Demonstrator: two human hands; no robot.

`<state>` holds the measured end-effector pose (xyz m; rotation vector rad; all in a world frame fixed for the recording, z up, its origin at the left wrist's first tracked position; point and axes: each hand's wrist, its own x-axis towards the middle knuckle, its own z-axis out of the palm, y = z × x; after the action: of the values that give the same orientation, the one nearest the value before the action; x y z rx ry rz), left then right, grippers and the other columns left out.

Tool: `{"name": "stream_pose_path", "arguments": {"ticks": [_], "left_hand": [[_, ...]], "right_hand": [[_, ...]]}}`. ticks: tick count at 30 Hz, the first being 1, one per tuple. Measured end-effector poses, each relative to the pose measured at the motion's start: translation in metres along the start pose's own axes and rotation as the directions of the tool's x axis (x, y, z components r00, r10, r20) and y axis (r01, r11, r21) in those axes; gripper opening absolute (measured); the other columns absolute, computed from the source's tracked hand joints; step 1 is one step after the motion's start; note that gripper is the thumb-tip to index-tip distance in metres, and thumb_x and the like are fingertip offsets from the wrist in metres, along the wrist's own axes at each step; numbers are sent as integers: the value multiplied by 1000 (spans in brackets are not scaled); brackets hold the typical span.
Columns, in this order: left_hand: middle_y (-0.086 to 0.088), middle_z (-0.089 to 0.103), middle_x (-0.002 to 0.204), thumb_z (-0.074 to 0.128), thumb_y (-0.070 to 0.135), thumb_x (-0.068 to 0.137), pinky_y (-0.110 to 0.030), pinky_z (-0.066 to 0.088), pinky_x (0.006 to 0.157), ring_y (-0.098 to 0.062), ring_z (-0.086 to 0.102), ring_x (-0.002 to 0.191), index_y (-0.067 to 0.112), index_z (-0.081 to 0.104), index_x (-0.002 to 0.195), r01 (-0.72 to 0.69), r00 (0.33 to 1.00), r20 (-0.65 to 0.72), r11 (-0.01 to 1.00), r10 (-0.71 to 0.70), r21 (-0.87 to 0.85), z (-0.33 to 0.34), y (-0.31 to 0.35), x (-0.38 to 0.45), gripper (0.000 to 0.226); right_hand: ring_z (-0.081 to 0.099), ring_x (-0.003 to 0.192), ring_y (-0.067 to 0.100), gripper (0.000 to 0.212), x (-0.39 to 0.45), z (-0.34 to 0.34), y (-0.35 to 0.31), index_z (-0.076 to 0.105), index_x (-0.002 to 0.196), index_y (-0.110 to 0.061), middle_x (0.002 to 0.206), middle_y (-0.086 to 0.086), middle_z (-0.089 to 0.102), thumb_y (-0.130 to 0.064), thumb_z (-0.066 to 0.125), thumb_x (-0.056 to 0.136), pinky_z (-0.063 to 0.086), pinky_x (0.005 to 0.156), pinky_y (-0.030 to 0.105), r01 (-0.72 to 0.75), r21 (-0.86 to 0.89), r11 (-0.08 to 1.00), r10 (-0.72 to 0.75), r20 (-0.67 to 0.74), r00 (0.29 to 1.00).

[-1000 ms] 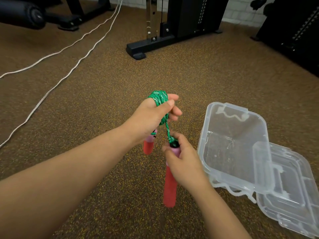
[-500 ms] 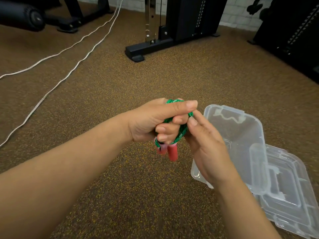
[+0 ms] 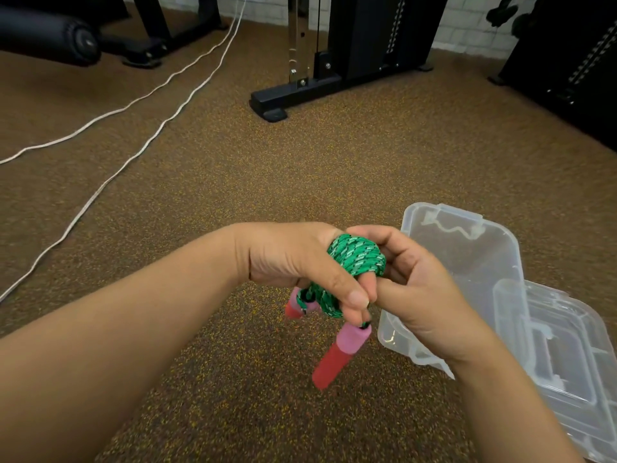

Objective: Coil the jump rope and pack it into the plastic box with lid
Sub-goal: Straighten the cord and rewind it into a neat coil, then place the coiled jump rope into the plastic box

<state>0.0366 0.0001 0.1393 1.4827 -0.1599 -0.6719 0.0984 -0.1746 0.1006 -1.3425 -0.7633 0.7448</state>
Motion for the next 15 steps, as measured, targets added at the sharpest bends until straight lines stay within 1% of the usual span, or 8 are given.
{"name": "stream_pose_path", "arguments": {"ticks": [2, 4, 7, 8, 10, 11, 13, 15], "left_hand": [[-3, 72, 70, 62, -5, 77, -31, 53, 77, -14, 69, 70, 16, 70, 77, 10, 998, -69, 1000, -9, 11, 2, -3, 0, 22], [-4, 72, 73, 64, -5, 77, -26, 55, 73, -13, 68, 70, 13, 68, 79, 10, 984, -176, 1000, -11, -5, 3, -3, -1, 19], [-3, 68, 83, 66, -3, 79, -23, 53, 66, -11, 66, 73, 11, 61, 94, 6, 918, -395, 997, 27, 80, 2, -2, -4, 20], [-2, 66, 86, 64, -1, 81, -22, 52, 67, -9, 64, 75, 11, 59, 98, 7, 895, -443, 992, 50, 127, 2, -1, -4, 21], [1, 64, 89, 59, 3, 87, -19, 51, 69, -2, 62, 77, 14, 56, 101, 14, 856, -507, 978, 96, 209, 6, 3, -1, 18], [1, 64, 90, 57, 6, 90, -21, 52, 72, -2, 61, 80, 16, 55, 101, 29, 831, -544, 968, 115, 249, 9, 5, 1, 15], [-4, 66, 95, 54, 12, 92, -36, 54, 83, -13, 63, 89, 19, 56, 100, 46, 773, -615, 952, 157, 301, 10, 9, 6, 11], [-6, 66, 91, 51, 11, 93, -40, 51, 86, -18, 63, 88, 18, 56, 98, -6, 731, -656, 963, 188, 269, 12, 15, 10, 10]], "right_hand": [[64, 87, 1, 46, -1, 4, 3, 63, 105, -27, 95, -14, 70, 11, 64, 77, 52, 74, 17, 18, -20, 1000, -19, -41, 999], [64, 90, 3, 43, -2, 7, 3, 62, 106, -29, 97, -14, 69, 1, 62, 76, 53, 76, 20, 42, -13, 999, -43, -88, 995], [64, 89, 9, 49, -2, 9, 2, 61, 110, -31, 102, -12, 69, 7, 54, 79, 52, 76, 24, 48, -45, 998, -55, -164, 985], [63, 87, 9, 51, -1, 10, 3, 60, 112, -31, 104, -12, 69, 9, 52, 82, 51, 75, 23, 56, -54, 997, -65, -189, 980], [63, 97, 3, 48, 1, 11, 5, 57, 116, -34, 115, -8, 65, 4, 52, 86, 50, 81, 21, 88, -86, 992, -105, -229, 968], [61, 107, 2, 47, 2, 13, 6, 56, 118, -36, 122, -3, 61, -3, 54, 86, 50, 86, 21, 102, -90, 991, -122, -248, 961], [56, 120, 6, 48, 2, 13, 9, 51, 127, -34, 132, 2, 55, -15, 58, 84, 48, 97, 27, 119, -101, 988, -143, -281, 949], [59, 117, 13, 59, 0, 12, 13, 44, 136, -28, 133, 7, 54, -21, 65, 81, 51, 96, 32, 120, -98, 988, -143, -278, 950]]}}
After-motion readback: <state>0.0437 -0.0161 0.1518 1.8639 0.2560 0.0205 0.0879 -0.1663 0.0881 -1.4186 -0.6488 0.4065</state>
